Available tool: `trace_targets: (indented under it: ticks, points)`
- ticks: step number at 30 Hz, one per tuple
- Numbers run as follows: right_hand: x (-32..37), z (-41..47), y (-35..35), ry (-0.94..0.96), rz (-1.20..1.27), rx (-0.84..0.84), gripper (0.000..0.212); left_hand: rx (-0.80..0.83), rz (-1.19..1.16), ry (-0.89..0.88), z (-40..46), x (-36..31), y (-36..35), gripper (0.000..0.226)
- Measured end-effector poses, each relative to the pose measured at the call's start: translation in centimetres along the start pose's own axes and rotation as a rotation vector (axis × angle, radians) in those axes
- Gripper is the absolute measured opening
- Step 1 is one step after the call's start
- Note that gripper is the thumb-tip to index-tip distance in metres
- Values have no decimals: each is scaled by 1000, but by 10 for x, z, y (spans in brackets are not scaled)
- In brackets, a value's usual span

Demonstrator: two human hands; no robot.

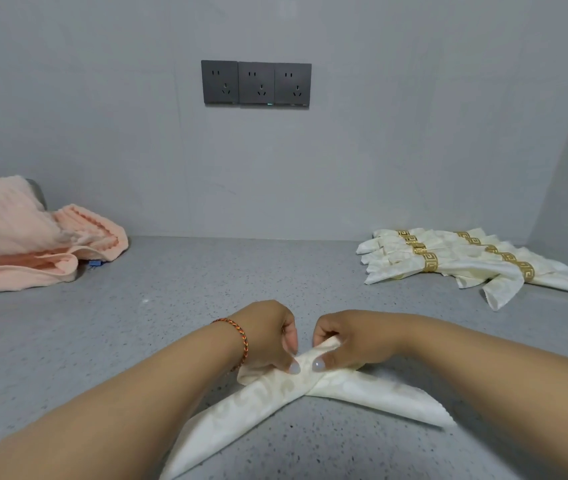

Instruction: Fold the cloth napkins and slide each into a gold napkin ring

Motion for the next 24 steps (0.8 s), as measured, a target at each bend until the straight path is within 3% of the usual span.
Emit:
trace_targets:
  ticks: [4, 9, 14, 20, 24]
  points:
    - [-4, 3, -7, -112, -102, 117, 54, 167, 115, 47, 5, -5, -9, 32]
    - [3, 2, -3, -125, -71, 112, 46, 289, 149, 64, 7, -7, -16, 25]
    - [7, -5, -3, -86, -1, 75, 36, 231, 36, 15, 4, -13, -15, 14]
    - [7, -17, 1, -67, 150, 44, 17, 130, -125, -50, -4, -20, -2, 21]
    - [0, -24, 8, -43, 342, -44, 10, 149, -283, -102, -12, -24, 6, 26]
Point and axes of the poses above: each hand's wrist, its own z-axis towards the middle knuckle, its own y-axis out of the back of the hand, x = y × z, the point moved 10 cm from there along z, towards the middle knuckle, and after that the axes turned 3 degrees about -z, right-handed, at the moved point
